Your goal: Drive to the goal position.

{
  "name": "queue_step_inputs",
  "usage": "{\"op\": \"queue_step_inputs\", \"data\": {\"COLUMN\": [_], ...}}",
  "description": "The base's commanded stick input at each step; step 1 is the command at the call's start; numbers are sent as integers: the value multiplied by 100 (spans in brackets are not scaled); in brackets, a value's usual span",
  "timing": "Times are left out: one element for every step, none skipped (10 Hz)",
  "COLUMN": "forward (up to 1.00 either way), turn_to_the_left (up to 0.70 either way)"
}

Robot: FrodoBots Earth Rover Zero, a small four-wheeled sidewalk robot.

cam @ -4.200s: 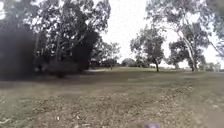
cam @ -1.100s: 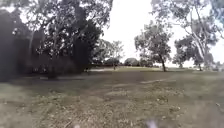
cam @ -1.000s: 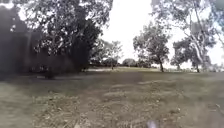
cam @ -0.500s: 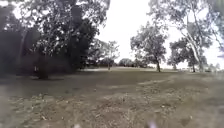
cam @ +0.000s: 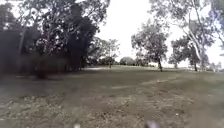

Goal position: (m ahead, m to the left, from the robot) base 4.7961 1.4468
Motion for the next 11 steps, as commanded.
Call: {"op": "queue_step_inputs", "data": {"forward": [70,70,70,70,70,70,70,70,70,70,70], "turn_to_the_left": [0,0,0,0,0,0,0,0,0,0,0]}}
